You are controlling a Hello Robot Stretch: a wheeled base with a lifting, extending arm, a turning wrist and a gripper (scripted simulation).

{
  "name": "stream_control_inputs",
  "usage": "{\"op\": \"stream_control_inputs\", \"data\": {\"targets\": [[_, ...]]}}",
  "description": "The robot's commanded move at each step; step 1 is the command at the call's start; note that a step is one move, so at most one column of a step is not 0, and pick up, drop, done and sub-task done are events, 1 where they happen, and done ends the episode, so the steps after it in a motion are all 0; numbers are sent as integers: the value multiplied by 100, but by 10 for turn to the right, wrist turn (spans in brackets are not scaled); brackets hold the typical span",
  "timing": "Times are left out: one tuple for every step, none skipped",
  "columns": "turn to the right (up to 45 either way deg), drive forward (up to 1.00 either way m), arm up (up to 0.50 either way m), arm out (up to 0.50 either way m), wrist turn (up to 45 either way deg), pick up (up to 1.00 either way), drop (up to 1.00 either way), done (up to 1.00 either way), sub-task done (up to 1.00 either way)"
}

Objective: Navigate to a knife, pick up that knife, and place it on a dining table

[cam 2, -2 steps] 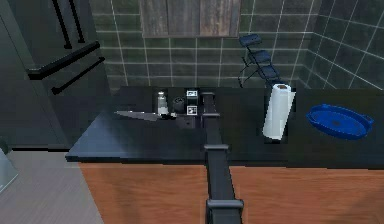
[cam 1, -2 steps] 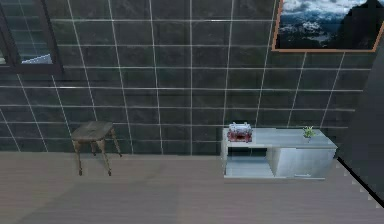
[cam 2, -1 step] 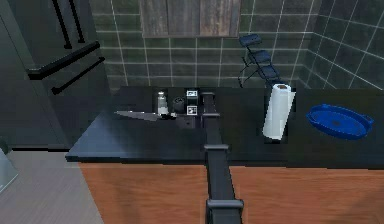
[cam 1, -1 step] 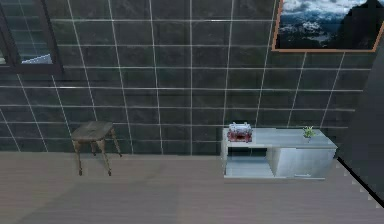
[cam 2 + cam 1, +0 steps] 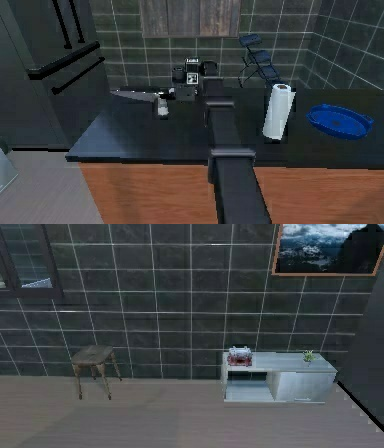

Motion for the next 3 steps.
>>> {"op": "stream_control_inputs", "data": {"targets": [[0,0,4,0,0,0,0,0,0],[0,0,0,0,-450,0,0,0,0],[0,0,0,0,-450,0,0,0,0]]}}
